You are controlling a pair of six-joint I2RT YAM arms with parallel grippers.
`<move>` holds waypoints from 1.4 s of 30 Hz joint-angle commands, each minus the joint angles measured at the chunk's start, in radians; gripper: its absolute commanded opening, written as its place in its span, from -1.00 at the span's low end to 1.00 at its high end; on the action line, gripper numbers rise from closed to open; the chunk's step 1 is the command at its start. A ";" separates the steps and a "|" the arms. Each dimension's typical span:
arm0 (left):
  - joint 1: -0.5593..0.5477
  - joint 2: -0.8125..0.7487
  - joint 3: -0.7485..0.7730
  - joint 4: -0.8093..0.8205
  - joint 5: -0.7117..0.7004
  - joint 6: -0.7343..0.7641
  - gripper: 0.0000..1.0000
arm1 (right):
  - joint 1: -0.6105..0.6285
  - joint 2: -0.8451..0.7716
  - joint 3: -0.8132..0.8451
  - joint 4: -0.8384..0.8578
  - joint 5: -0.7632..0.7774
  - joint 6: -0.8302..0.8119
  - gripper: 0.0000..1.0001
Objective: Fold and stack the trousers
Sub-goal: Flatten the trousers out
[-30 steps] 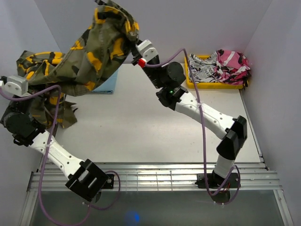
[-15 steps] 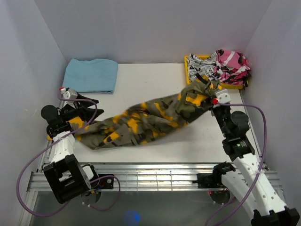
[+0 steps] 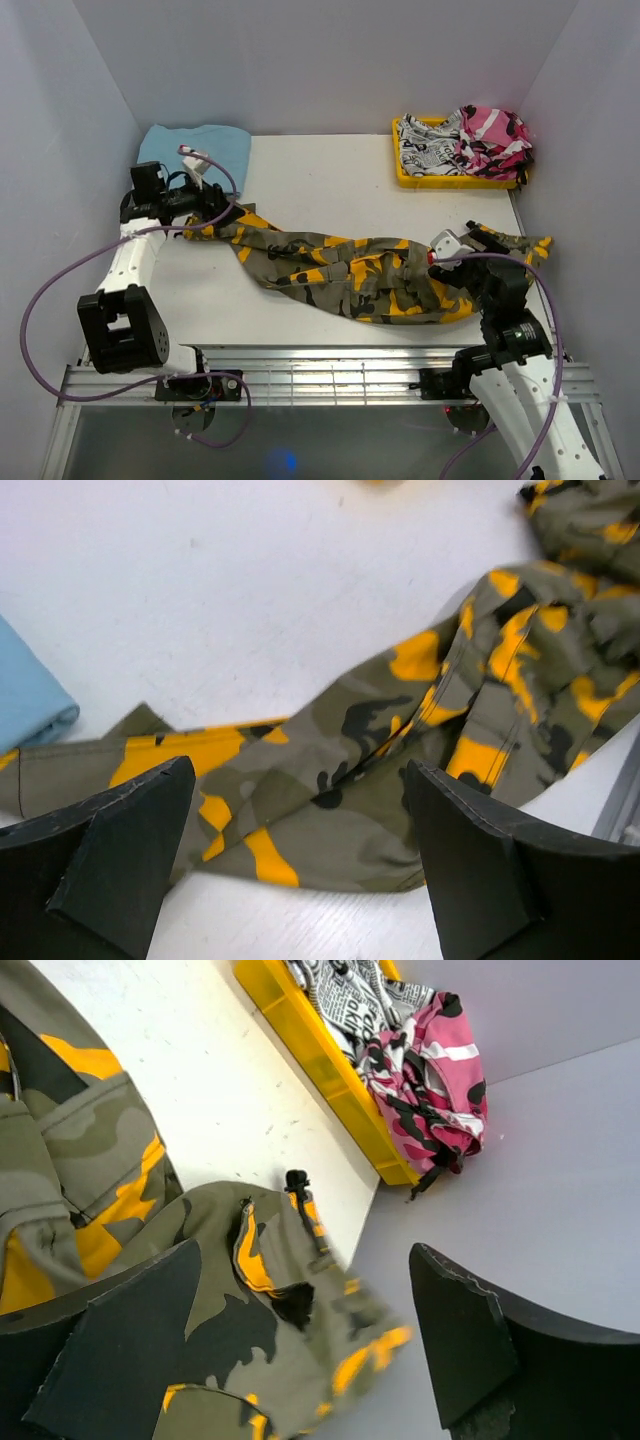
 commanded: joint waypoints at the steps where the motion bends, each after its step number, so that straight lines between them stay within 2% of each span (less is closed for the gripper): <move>1: -0.037 0.064 0.070 -0.452 -0.288 0.329 0.96 | -0.013 0.150 0.160 -0.054 0.047 -0.127 0.79; 3: -0.037 0.089 0.107 -0.465 -0.325 0.366 0.96 | -0.064 0.268 0.251 -0.081 0.022 -0.191 0.89; 4: -0.040 0.102 0.121 -0.466 -0.336 0.414 0.96 | -0.090 0.302 0.288 -0.151 -0.013 -0.215 0.96; 6: -0.049 0.184 0.201 -0.532 -0.347 0.485 0.96 | -0.172 0.406 0.408 -0.234 -0.156 -0.279 0.97; 8: -0.052 0.300 0.298 -0.639 -0.376 0.586 0.96 | -0.234 0.524 0.551 -0.407 -0.257 -0.311 0.88; 9: -0.052 0.334 0.323 -0.640 -0.376 0.617 0.96 | -0.240 0.572 0.552 -0.408 -0.293 -0.312 0.87; 11: -0.054 0.395 0.362 -0.658 -0.409 0.686 0.94 | -0.282 0.723 0.726 -0.567 -0.368 -0.319 0.82; 13: -0.062 0.463 0.388 -0.635 -0.440 0.718 0.85 | -0.300 0.833 0.875 -0.699 -0.397 -0.321 0.86; 15: -0.075 0.509 0.402 -0.612 -0.521 0.729 0.80 | -0.326 0.975 0.934 -0.848 -0.442 -0.339 0.90; 18: -0.075 0.593 0.422 -0.610 -0.570 0.755 0.70 | -0.331 1.063 0.906 -0.907 -0.416 -0.429 0.91; 22: -0.077 0.644 0.390 -0.609 -0.635 0.792 0.54 | -0.329 1.039 0.742 -0.787 -0.385 -0.572 0.97; 24: -0.069 0.652 0.356 -0.607 -0.676 0.806 0.24 | -0.316 1.025 0.664 -0.706 -0.377 -0.632 1.00; 25: -0.062 0.643 0.333 -0.601 -0.682 0.805 -0.06 | -0.308 1.035 0.646 -0.678 -0.370 -0.641 0.89; 28: -0.005 0.609 0.308 -0.624 -0.675 0.800 -0.41 | -0.288 1.077 0.630 -0.592 -0.357 -0.641 0.33; 29: 0.013 0.580 0.295 -0.639 -0.670 0.804 -0.63 | -0.273 1.089 0.641 -0.578 -0.363 -0.634 0.06; 30: 0.058 0.561 0.287 -0.658 -0.663 0.809 -0.76 | -0.262 1.103 0.680 -0.569 -0.370 -0.614 -0.12; 31: 0.082 0.542 0.281 -0.693 -0.652 0.815 -0.87 | -0.254 1.130 0.705 -0.549 -0.377 -0.594 -0.37; 32: 0.178 0.440 0.234 -0.751 -0.643 0.861 -1.00 | -0.194 1.164 0.813 -0.528 -0.403 -0.536 -0.84; 37: 0.280 0.282 0.181 -0.845 -0.621 0.936 -1.00 | -0.150 1.116 0.895 -0.508 -0.486 -0.505 -0.85; 40: 0.285 0.203 0.205 -0.899 -0.572 0.933 -1.00 | -0.144 1.022 0.874 -0.538 -0.509 -0.529 -0.85; 42: 0.285 0.186 0.254 -0.923 -0.491 0.909 -1.00 | -0.145 0.961 0.801 -0.546 -0.488 -0.586 -0.85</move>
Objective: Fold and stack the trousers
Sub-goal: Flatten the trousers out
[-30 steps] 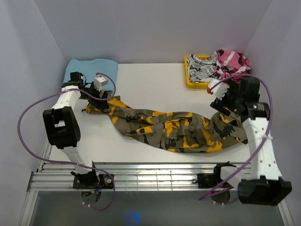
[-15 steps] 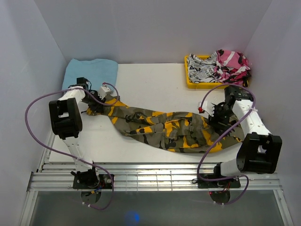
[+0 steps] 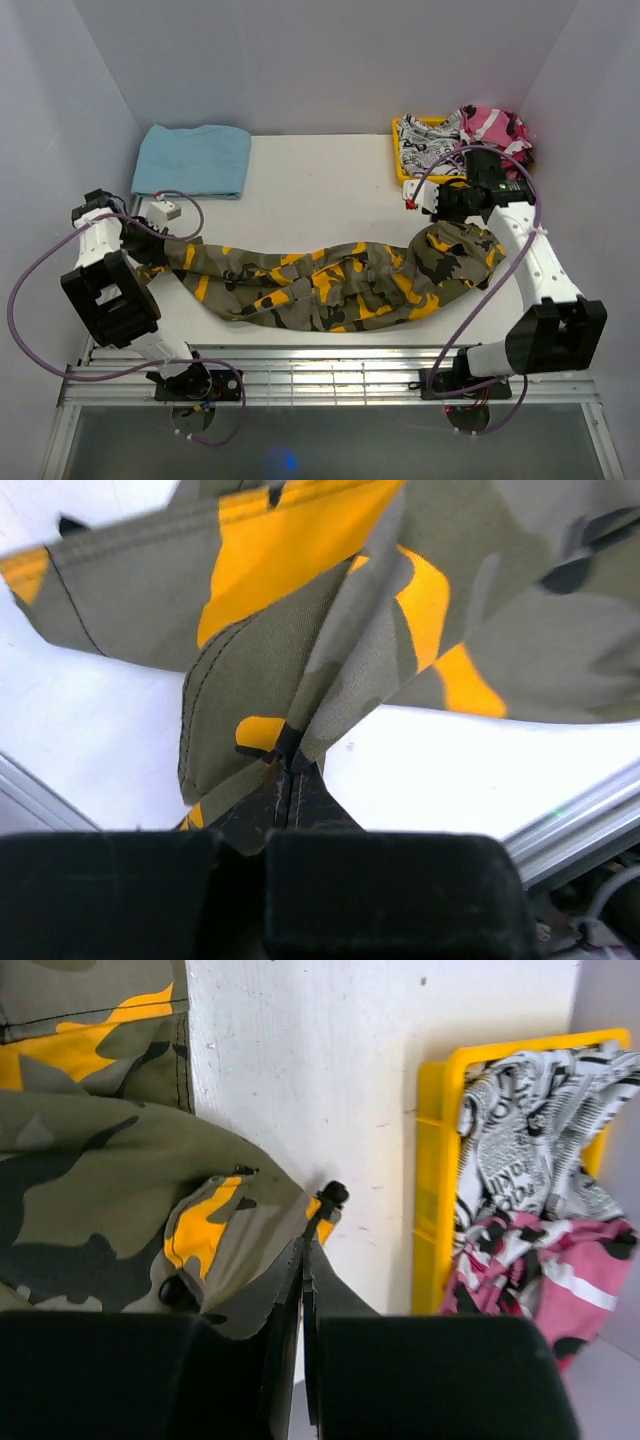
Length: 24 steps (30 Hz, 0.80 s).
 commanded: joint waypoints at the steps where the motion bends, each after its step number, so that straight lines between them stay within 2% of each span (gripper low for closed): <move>1: -0.035 -0.075 0.138 -0.113 0.149 -0.014 -1.00 | -0.005 -0.176 -0.075 -0.032 -0.024 -0.065 -0.85; 3: -0.061 -0.061 0.223 -0.130 0.238 -0.055 -1.00 | -0.008 -0.239 -0.175 -0.019 -0.001 -0.106 -0.85; 4: -0.073 -0.043 0.299 -0.109 0.264 -0.124 -1.00 | -0.010 -0.289 -0.205 0.000 0.004 -0.115 -0.83; 5: -0.088 -0.029 0.332 -0.084 0.281 -0.170 -1.00 | -0.016 -0.310 -0.231 0.020 0.004 -0.115 -0.60; 7: -0.148 0.003 0.374 0.058 0.281 -0.323 -1.00 | -0.019 -0.346 -0.289 0.082 0.010 -0.097 -0.40; 8: -0.191 0.047 0.394 0.117 0.256 -0.374 -1.00 | -0.024 -0.350 -0.299 0.104 0.019 -0.080 -0.12; 10: -0.223 0.109 0.409 0.291 0.141 -0.468 -1.00 | -0.033 -0.322 -0.287 0.118 0.025 -0.042 0.06; 11: -0.239 0.199 0.458 0.327 0.105 -0.541 -1.00 | -0.045 -0.308 -0.273 0.124 0.028 -0.027 0.31; 12: -0.242 0.253 0.498 0.352 0.070 -0.577 -0.78 | -0.054 -0.287 -0.256 0.127 0.030 -0.007 0.41; 13: -0.246 0.376 0.618 0.308 -0.009 -0.633 -0.34 | -0.077 -0.215 -0.185 0.121 0.025 0.054 0.52; 14: -0.246 0.432 0.688 0.307 -0.010 -0.634 -0.12 | -0.077 -0.215 -0.184 0.121 0.025 0.055 0.52; 15: -0.245 0.475 0.750 0.227 -0.039 -0.643 0.07 | -0.097 -0.166 -0.132 0.103 0.018 0.081 0.55; 16: -0.227 0.506 0.842 0.179 -0.016 -0.634 0.21 | -0.100 -0.140 -0.106 0.078 0.008 0.075 0.57; 17: -0.210 0.534 0.869 0.130 0.042 -0.593 0.88 | -0.125 -0.117 -0.081 0.049 -0.004 0.054 0.57; 18: -0.196 0.535 0.889 -0.010 0.107 -0.527 0.96 | -0.143 -0.079 -0.048 0.019 -0.018 0.023 0.57; 19: -0.176 0.531 0.904 -0.089 0.190 -0.445 0.96 | -0.168 -0.062 -0.040 -0.032 -0.044 -0.067 0.58; 20: -0.167 0.519 0.886 -0.157 0.212 -0.255 0.96 | -0.172 -0.049 -0.038 -0.049 -0.053 -0.118 0.59; 21: -0.159 0.479 0.859 -0.268 0.223 -0.161 0.96 | -0.177 -0.026 -0.038 -0.063 -0.065 -0.172 0.60; 23: -0.137 0.427 0.776 -0.321 0.197 0.047 0.96 | -0.177 0.003 -0.021 -0.127 -0.120 -0.316 0.61; 24: -0.136 0.370 0.666 -0.323 0.173 0.102 0.96 | -0.174 0.050 0.002 -0.164 -0.149 -0.357 0.61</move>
